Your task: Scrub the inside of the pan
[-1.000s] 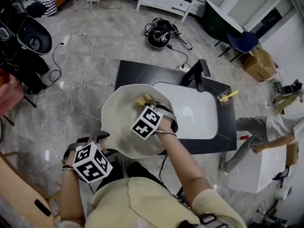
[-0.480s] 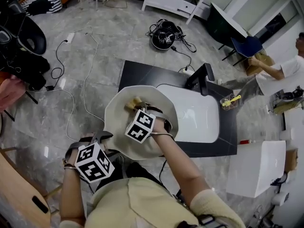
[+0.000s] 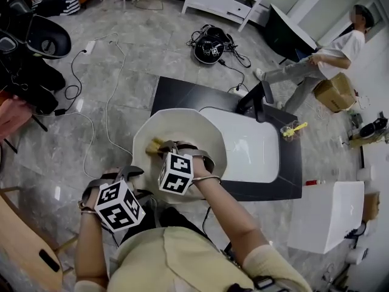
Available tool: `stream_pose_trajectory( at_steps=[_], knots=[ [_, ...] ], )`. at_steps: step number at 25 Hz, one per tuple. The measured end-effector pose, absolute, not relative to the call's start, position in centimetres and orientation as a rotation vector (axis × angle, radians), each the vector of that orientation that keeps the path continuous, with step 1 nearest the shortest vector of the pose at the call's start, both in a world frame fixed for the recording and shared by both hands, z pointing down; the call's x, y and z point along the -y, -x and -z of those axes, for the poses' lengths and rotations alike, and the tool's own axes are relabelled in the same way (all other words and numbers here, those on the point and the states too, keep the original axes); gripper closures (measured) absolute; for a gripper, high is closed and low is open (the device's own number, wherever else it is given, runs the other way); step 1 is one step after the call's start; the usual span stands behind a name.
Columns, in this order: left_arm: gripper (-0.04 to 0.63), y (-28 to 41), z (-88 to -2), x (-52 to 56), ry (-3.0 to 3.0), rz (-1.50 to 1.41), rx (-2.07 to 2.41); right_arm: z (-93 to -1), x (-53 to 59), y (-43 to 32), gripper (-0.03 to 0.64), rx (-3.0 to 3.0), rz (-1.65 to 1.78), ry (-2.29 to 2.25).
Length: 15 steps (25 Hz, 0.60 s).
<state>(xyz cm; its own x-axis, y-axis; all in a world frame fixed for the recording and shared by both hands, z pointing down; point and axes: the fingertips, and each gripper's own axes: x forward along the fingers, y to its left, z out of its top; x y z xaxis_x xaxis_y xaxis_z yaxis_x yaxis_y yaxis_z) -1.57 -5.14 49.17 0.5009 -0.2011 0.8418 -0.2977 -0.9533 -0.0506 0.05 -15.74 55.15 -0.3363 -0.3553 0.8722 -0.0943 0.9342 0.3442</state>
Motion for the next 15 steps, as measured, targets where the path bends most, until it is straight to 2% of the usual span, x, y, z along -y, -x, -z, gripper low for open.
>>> stream_pose_trajectory(
  at_steps=[15],
  knots=[
    [0.331, 1.5, -49.1, 5.1, -2.633, -1.466, 0.404, -55.4, 9.0, -0.9, 0.565, 1.868, 0.258, -0.045]
  ],
)
